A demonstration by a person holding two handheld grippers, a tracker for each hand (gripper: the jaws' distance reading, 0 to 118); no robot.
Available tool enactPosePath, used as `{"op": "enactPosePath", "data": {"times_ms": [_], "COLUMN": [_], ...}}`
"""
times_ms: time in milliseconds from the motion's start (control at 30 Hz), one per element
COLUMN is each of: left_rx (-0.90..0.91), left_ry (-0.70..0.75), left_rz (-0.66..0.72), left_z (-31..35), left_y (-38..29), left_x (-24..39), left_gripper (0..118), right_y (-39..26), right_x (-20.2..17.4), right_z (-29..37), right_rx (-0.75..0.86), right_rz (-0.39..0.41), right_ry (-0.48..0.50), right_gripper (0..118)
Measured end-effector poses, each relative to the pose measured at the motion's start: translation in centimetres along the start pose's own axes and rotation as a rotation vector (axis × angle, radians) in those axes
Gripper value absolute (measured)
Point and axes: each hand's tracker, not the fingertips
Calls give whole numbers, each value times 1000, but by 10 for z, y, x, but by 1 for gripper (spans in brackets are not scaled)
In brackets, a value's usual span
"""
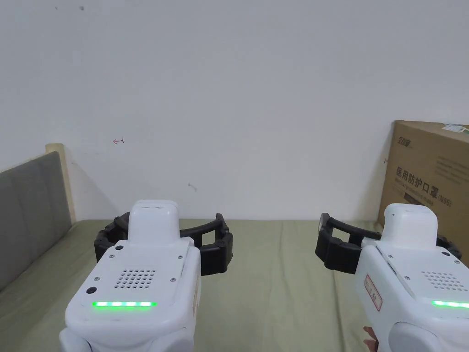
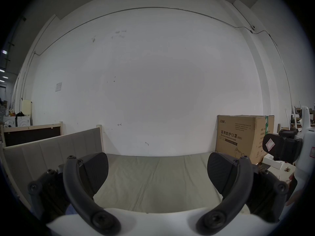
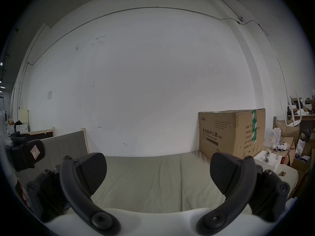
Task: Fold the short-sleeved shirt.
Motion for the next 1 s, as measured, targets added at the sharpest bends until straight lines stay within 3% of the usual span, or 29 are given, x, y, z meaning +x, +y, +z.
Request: {"op": "enactPosePath", "data": {"times_ms": [1000], "left_rx": [0], "left_ry": [-5], "left_rz": [5], "left_z": [4], "left_y": [1], "left_x": [2], "left_gripper": [116], "right_y": [-3], "right_x": [2], "right_z": [3], "right_rx": [-14], "right_rz": [-2], "right_ry": [-16], "right_gripper": [118]}}
